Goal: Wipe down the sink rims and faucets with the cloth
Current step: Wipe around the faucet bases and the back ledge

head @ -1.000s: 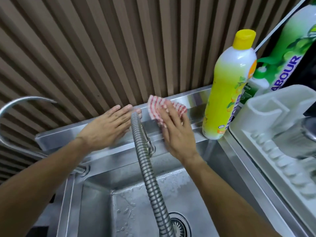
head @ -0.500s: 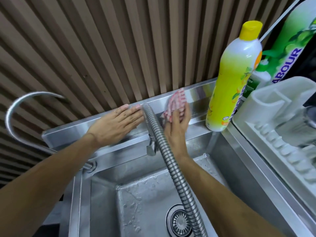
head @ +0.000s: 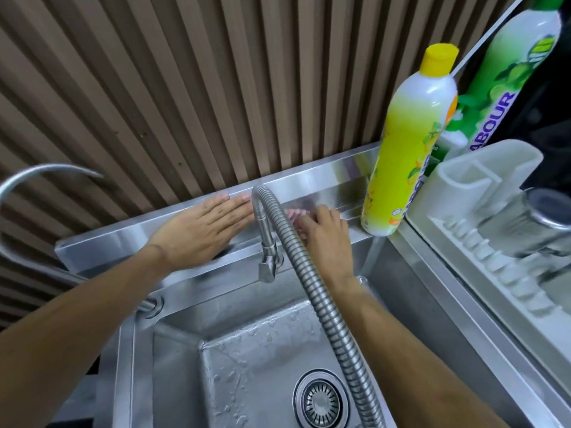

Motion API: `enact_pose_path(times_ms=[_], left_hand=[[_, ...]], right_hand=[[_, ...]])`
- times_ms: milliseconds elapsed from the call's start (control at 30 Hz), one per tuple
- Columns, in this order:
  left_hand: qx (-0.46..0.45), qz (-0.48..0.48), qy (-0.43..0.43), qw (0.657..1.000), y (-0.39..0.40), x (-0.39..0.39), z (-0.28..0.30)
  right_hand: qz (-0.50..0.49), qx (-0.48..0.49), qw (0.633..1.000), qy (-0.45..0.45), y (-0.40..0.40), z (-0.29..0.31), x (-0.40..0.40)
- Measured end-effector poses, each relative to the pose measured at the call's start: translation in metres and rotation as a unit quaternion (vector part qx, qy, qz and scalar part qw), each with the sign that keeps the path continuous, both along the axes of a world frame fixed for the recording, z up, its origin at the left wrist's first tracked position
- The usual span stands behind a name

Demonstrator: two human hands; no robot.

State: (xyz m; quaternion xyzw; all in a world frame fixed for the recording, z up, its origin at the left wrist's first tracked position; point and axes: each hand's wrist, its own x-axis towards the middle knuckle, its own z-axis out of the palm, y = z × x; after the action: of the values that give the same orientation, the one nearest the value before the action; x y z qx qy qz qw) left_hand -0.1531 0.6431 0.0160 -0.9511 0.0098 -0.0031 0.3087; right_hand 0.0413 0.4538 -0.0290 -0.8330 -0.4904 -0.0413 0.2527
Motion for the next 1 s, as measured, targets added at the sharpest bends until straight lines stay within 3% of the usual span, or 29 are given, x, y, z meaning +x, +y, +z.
enact_pose_path(times_ms=[67,200,333,400,467,500,600,667,733,800,867,1000], left_hand=[[-0.019,0.031,0.002,0.999,-0.009,0.002,0.002],[-0.118,0.042,-0.032,0.992,-0.029,0.002,-0.006],[-0.185,0.072,0.079,0.977,-0.048,-0.013,-0.04],[-0.238,0.103,0.047,0.965,-0.052,-0.019,-0.049],[-0.255,0.128,0.035,0.958,-0.055,-0.022,-0.052],[-0.26,0.134,0.04,0.955,-0.057,-0.023,-0.053],[-0.272,0.147,0.043,0.95,-0.064,-0.022,-0.053],[-0.279,0.157,0.039,0.946,-0.067,-0.022,-0.052],[-0.285,0.166,0.026,0.944,-0.069,-0.023,-0.054],[-0.293,0.171,0.01,0.941,-0.071,-0.023,-0.055],[-0.302,0.184,-0.008,0.935,-0.077,-0.023,-0.056],[-0.353,0.225,-0.042,0.907,-0.091,-0.024,-0.06]], right_hand=[[0.01,-0.043,0.998,-0.039,-0.005,0.0,-0.003],[0.119,-0.057,0.991,0.005,-0.024,-0.025,-0.004],[0.061,-0.142,0.988,-0.01,-0.031,-0.037,0.003],[0.056,-0.069,0.995,0.035,-0.024,-0.03,-0.019],[0.127,0.056,0.988,0.061,-0.023,-0.026,-0.031],[0.156,0.074,0.984,0.049,-0.025,-0.027,-0.026],[0.105,-0.077,0.991,-0.028,-0.031,-0.023,0.006],[0.027,-0.172,0.984,0.021,-0.028,-0.026,0.001],[0.006,-0.183,0.983,0.032,-0.023,-0.026,-0.021],[0.071,-0.141,0.987,0.002,-0.023,-0.029,-0.025],[0.121,-0.158,0.98,-0.017,-0.027,-0.027,-0.002],[0.05,-0.196,0.979,-0.006,-0.029,-0.017,-0.007]])
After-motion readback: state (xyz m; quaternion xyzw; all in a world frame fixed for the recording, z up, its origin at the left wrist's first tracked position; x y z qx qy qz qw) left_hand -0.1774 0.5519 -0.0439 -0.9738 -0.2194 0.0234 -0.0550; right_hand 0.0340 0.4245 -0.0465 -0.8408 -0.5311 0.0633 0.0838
